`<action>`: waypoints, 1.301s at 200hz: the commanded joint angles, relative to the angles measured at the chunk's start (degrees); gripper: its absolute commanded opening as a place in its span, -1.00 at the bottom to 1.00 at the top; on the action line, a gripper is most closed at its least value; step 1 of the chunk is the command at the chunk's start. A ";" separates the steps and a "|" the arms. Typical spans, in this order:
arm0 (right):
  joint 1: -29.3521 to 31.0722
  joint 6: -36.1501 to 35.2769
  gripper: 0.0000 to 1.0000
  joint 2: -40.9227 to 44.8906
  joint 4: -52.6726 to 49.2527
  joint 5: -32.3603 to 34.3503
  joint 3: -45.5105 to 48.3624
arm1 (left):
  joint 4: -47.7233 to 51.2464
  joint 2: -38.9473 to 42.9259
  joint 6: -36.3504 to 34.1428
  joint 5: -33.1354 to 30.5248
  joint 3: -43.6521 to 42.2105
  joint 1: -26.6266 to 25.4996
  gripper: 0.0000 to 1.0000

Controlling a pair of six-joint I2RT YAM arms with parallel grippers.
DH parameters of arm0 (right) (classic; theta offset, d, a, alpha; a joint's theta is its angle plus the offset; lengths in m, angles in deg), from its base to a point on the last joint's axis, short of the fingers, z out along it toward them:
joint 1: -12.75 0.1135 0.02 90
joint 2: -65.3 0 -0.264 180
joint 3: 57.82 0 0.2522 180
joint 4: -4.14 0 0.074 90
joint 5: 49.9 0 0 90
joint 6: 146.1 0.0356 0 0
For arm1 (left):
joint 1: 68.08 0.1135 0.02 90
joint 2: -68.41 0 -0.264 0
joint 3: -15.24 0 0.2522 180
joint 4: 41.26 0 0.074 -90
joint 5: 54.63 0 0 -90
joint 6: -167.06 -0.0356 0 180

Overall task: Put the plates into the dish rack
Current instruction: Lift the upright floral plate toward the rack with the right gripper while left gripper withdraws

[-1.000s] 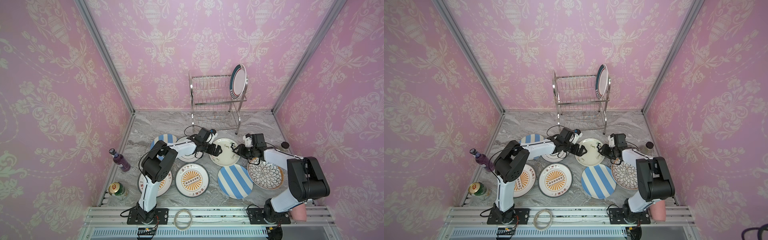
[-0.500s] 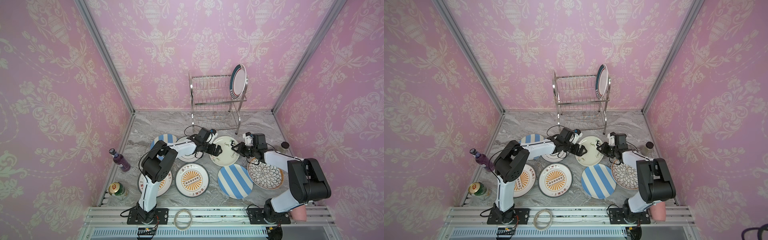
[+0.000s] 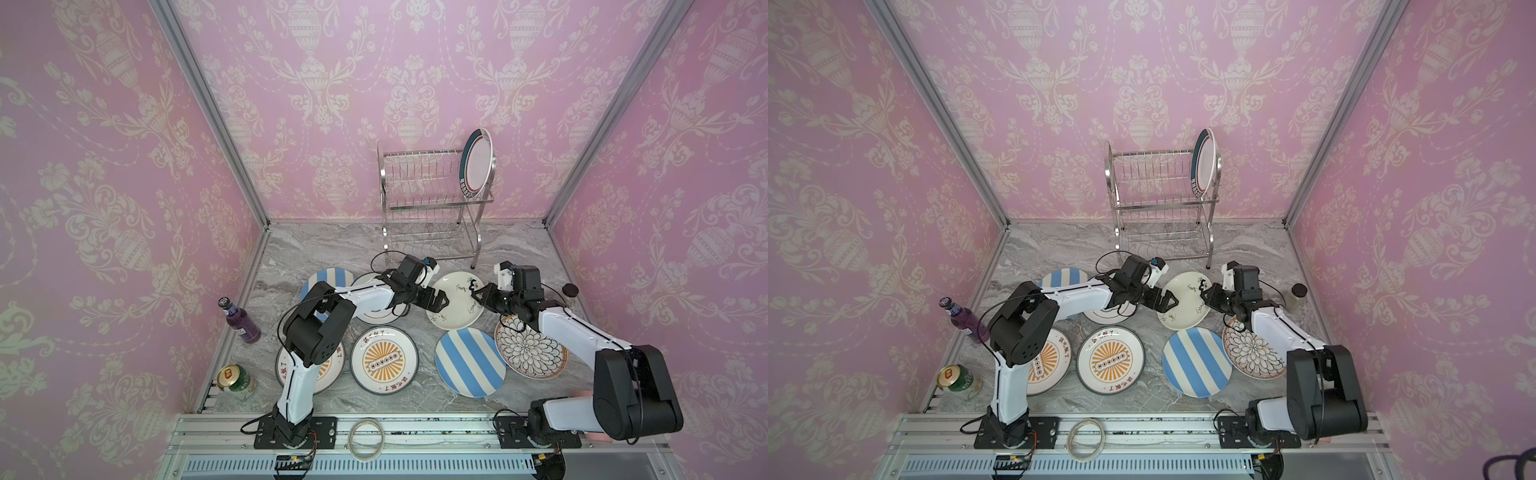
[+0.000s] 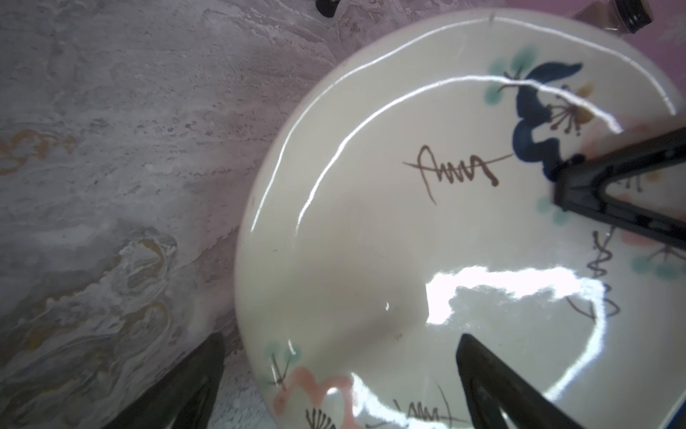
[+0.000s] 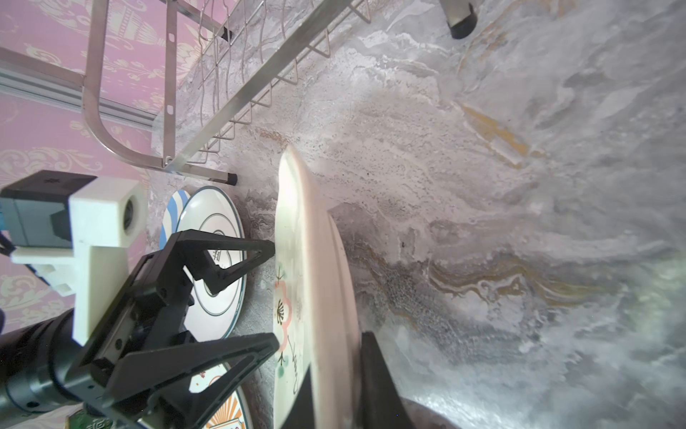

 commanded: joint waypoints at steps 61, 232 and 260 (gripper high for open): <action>7.86 -15.48 -1.00 12.46 -30.87 21.08 -22.10 | 9.03 24.44 -4.74 -5.90 0.37 2.61 0.99; 26.45 -28.02 -1.00 -6.61 -34.01 52.61 -79.33 | 4.57 51.21 -9.57 -11.29 -18.86 21.67 0.99; 26.42 -31.14 -1.00 -13.41 -36.08 55.18 -90.58 | 1.81 50.76 -7.38 -8.72 -20.35 23.61 0.99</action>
